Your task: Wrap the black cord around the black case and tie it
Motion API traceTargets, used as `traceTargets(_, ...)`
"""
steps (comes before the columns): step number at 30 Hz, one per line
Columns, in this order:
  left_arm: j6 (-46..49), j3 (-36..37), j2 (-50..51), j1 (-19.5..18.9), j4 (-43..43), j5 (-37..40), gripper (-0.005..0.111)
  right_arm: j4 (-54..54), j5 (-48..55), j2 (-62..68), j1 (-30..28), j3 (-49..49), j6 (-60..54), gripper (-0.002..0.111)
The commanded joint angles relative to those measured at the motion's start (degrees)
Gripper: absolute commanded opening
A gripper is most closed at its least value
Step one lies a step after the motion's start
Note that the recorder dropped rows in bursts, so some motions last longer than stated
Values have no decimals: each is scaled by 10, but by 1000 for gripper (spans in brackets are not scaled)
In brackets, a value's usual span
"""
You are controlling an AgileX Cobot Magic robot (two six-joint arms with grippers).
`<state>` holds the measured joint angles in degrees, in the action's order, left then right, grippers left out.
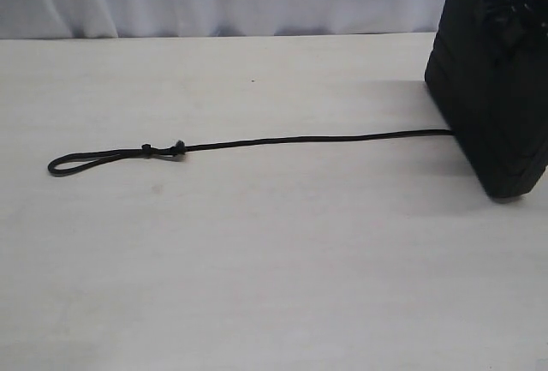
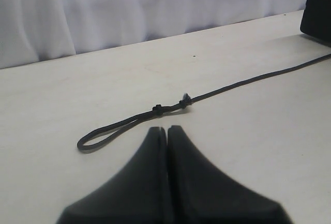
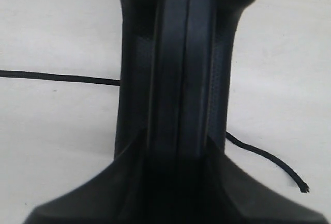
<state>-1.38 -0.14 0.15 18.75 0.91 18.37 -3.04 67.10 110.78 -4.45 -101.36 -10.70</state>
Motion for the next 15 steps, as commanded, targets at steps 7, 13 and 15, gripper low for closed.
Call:
traceTargets(7, -4, 1, -2, -1, -1, -7, 0, 47, 9, -16, -2, 9, -15, 4)
traceTargets(13, -4, 1, -2, -1, -1, -7, 0, 20, 3, -16, -2, 18, -15, 22)
traceTargets(15, -4, 1, -2, -1, -1, -7, 0, 20, -1, -16, -2, 18, -15, 34)
